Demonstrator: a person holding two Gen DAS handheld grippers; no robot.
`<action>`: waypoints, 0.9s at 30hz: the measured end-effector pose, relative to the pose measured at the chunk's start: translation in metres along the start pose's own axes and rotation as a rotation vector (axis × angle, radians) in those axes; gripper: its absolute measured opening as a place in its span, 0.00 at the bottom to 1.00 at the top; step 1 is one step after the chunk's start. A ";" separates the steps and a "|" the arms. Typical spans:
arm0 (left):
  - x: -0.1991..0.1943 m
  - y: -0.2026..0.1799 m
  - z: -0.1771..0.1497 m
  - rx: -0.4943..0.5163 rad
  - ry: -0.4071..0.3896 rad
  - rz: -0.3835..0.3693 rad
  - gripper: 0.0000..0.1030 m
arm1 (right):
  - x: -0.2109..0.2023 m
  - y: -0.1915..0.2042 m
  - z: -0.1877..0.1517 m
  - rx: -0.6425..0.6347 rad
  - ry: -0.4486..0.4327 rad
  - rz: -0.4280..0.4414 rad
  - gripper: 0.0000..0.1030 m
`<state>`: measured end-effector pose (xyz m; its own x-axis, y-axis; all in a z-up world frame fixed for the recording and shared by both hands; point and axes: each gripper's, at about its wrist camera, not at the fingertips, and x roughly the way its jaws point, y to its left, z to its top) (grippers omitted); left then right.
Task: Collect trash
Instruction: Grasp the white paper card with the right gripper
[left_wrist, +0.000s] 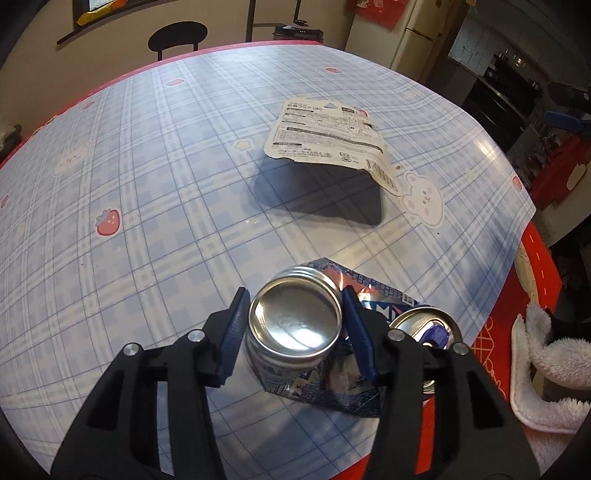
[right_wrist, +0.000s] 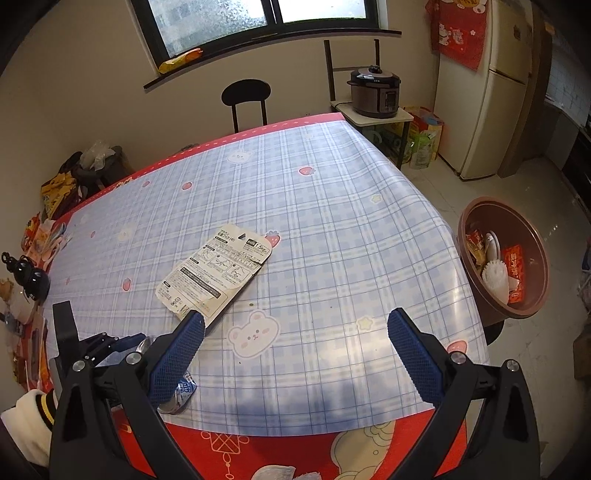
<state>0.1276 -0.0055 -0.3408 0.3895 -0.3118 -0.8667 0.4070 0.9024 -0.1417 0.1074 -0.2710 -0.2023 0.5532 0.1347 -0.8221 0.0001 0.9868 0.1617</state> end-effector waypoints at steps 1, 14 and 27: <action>-0.004 0.005 -0.002 -0.028 -0.011 -0.005 0.51 | 0.002 0.003 0.000 -0.007 0.003 0.000 0.95; -0.106 0.106 -0.061 -0.460 -0.208 0.025 0.51 | 0.102 0.137 -0.014 -0.458 0.107 -0.012 0.95; -0.172 0.136 -0.103 -0.639 -0.326 0.097 0.51 | 0.159 0.179 -0.011 -0.585 0.160 -0.098 0.40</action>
<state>0.0306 0.2018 -0.2600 0.6665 -0.2045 -0.7169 -0.1656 0.8970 -0.4099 0.1864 -0.0716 -0.3104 0.4414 0.0081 -0.8973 -0.4381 0.8746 -0.2076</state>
